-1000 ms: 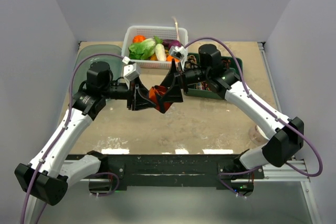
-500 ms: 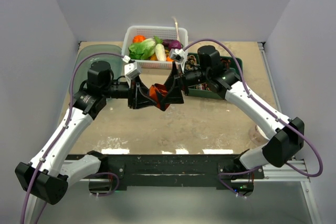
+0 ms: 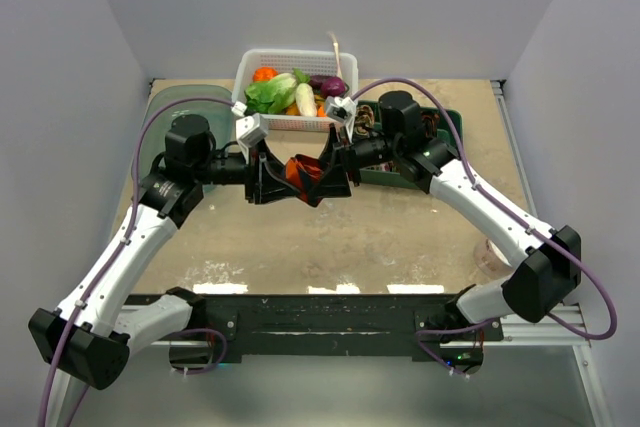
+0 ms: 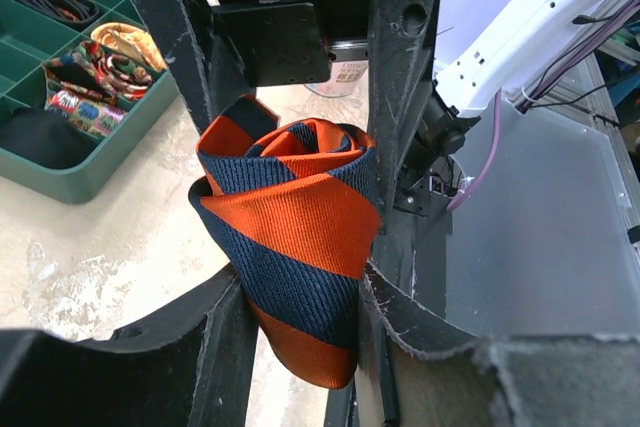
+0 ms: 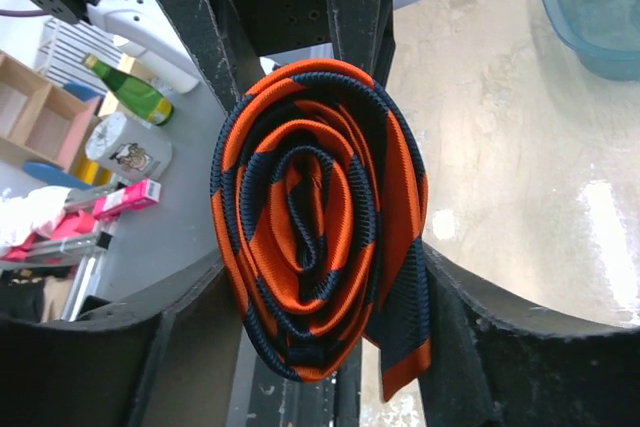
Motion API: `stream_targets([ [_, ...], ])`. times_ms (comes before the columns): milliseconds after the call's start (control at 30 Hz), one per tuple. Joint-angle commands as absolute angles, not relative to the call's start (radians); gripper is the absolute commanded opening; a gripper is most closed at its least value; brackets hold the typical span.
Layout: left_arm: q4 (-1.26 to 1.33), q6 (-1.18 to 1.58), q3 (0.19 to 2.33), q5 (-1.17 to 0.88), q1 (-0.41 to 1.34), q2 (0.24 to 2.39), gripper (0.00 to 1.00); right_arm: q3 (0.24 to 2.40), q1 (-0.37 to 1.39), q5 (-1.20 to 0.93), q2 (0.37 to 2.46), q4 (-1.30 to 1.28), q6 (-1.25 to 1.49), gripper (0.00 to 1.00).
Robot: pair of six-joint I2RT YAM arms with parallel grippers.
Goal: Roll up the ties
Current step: Place the tie in the storage box.
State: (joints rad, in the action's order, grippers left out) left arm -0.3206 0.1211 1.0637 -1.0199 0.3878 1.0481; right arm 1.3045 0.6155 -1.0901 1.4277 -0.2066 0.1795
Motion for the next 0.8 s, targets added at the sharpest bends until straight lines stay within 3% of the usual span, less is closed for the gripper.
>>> stream_targets([
  [0, -0.247, 0.153, 1.091, -1.023, 0.399, 1.052, 0.42, 1.301, 0.629, -1.117, 1.414, -0.124, 0.242, 0.54],
  [100, -0.245, 0.153, 1.092, -1.012, 0.402, 1.058, 0.42, 1.301, 0.634, -1.118, 1.422, -0.103, 0.259, 0.47],
  [133, -0.247, 0.153, 1.092, -1.011, 0.402, 1.058, 0.42, 1.299, 0.637, -1.118, 1.428, -0.092, 0.265, 0.40],
  [433, -0.276, 0.143, 1.098, -0.933, 0.405, 1.060, 0.46, 1.322, 0.635, -1.017, 1.434, -0.127, 0.264, 0.09],
  [467, -0.281, 0.141, 1.098, -0.921, 0.405, 1.057, 0.47, 1.325, 0.637, -1.002, 1.434, -0.133, 0.262, 0.02],
  [633, -0.316, 0.126, 1.104, -0.825, 0.405, 1.045, 0.58, 1.333, 0.635, -0.945, 1.436, -0.144, 0.261, 0.00],
  [767, -0.337, 0.127, 1.111, -0.702, 0.405, 1.034, 0.79, 1.348, 0.637, -0.875, 1.445, -0.173, 0.250, 0.00],
])
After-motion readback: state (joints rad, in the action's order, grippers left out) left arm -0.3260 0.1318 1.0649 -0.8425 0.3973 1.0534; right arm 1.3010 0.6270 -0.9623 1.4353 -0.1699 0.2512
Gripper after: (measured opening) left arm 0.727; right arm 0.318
